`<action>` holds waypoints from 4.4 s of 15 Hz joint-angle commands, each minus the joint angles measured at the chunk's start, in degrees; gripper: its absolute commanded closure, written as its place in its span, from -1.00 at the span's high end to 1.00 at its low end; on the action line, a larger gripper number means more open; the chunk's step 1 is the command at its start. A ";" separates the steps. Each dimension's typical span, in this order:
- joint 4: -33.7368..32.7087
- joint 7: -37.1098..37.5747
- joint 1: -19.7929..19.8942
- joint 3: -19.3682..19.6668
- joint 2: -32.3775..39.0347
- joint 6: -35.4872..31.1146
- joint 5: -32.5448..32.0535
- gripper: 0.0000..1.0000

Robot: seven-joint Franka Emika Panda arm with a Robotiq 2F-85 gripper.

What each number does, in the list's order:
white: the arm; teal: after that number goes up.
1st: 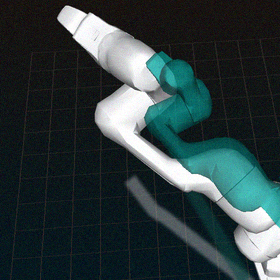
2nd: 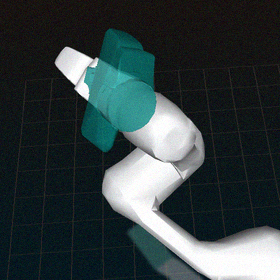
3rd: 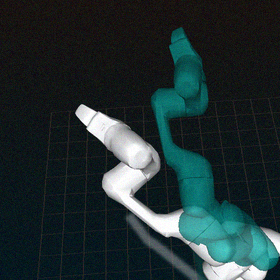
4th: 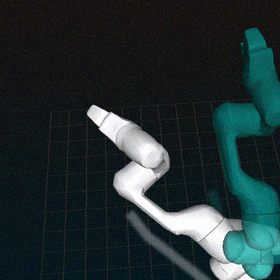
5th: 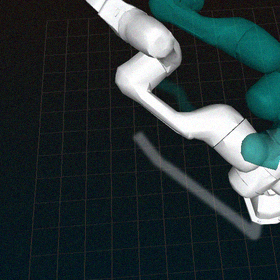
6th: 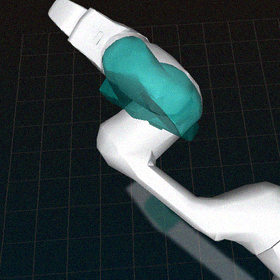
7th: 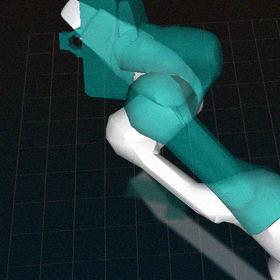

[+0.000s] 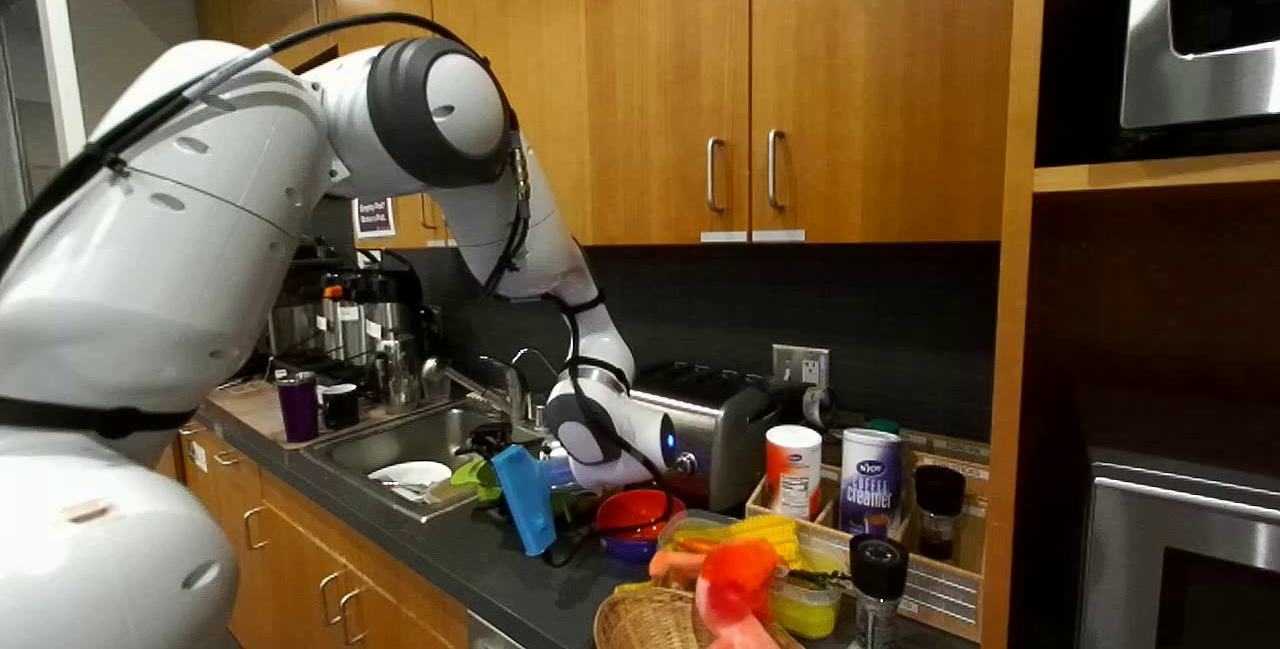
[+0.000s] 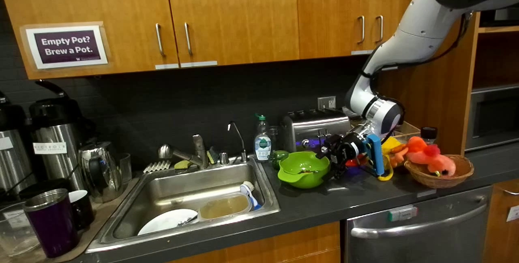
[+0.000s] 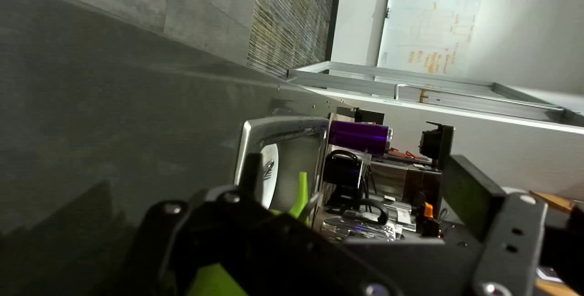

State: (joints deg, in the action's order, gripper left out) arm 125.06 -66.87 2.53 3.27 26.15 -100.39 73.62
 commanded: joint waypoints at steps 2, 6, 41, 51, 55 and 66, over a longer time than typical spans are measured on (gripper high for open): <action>-1.18 1.27 0.51 -0.60 0.89 1.20 1.06 1.00; -1.82 1.52 0.49 -0.73 1.67 1.48 1.30 1.00; -2.72 1.30 0.10 -0.77 2.10 2.38 2.21 -1.00; -0.98 2.74 -1.37 -1.14 -1.92 1.60 1.00 -0.39; -0.65 4.08 -2.03 -1.23 -3.92 1.30 0.44 0.13; -3.68 10.52 -3.58 -1.79 -4.69 -3.34 -6.59 1.00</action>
State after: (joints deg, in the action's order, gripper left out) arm 122.10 -59.20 0.13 2.08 21.83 -101.08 69.54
